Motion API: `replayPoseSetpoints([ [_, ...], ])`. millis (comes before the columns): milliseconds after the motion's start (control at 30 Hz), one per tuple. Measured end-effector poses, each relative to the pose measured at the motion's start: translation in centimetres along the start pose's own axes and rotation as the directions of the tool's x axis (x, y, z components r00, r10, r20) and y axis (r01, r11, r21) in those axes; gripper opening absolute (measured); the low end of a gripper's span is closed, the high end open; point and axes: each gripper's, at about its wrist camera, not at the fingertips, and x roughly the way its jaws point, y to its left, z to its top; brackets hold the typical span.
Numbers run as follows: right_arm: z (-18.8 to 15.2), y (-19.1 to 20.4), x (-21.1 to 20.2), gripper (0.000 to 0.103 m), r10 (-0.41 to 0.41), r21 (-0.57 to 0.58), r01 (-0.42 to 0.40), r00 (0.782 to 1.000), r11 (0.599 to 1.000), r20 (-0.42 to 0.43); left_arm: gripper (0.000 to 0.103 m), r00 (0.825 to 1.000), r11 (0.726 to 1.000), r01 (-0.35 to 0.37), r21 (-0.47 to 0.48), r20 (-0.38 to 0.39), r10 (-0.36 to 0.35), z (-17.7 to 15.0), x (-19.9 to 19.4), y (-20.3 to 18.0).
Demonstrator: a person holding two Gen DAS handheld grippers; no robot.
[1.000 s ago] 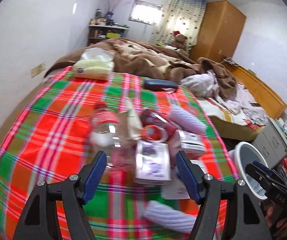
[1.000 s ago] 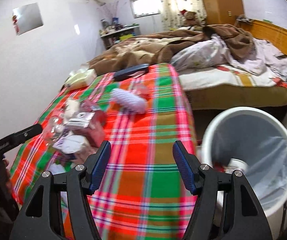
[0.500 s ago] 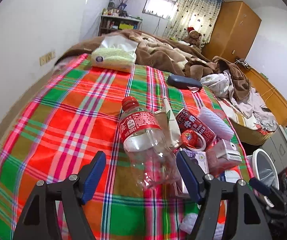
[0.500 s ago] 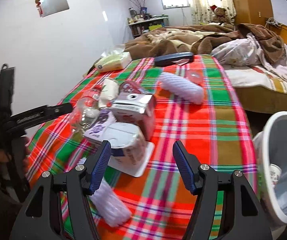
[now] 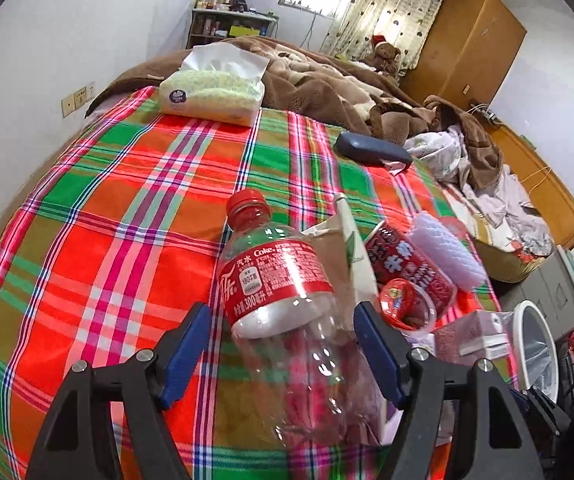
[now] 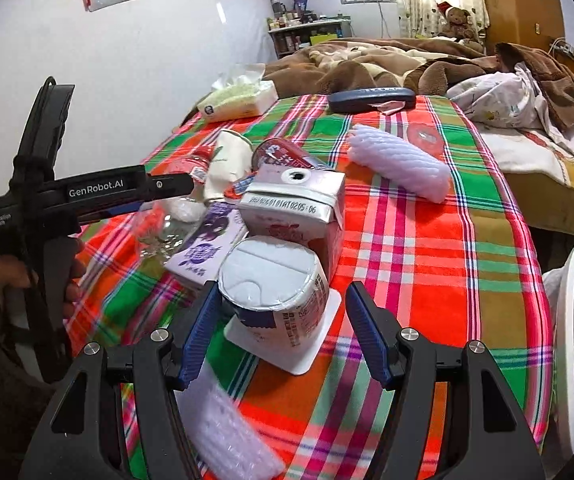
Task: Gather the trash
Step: 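Grasp the Coca-Cola bottle with the left tool while the right tool grasps the yogurt cup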
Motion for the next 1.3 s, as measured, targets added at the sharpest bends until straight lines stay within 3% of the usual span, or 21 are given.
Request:
replayPoseSetpoints([
  [500,0.4,-0.1,1.7,0.066,-0.048,0.000,0.048,0.999,0.999,-0.025,0.073,0.997,0.998,-0.042,0.039,-0.061,0.045,0.9,3.4,0.3],
  [633,0.5,-0.5,2.1,0.066,-0.041,0.031,0.042,0.999,0.999,-0.034,0.073,0.997,0.999,-0.026,0.036,-0.069,0.028,0.9,3.7,0.5],
  [733,0.6,-0.6,2.0,0.065,-0.038,0.034,0.039,0.999,0.999,-0.025,0.067,0.997,0.999,-0.027,0.046,-0.064,0.030,0.9,3.5,0.5],
  [833,0.7,-0.3,2.0,0.054,-0.047,0.026,0.047,0.999,0.999,-0.017,0.064,0.997,0.998,-0.032,0.053,-0.065,0.035,0.9,3.5,0.4],
  [1300,0.6,-0.6,0.8,0.054,-0.054,0.037,0.053,0.998,0.998,0.037,0.063,0.999,0.998,-0.031,0.053,-0.038,0.033,-0.3,1.4,0.3],
])
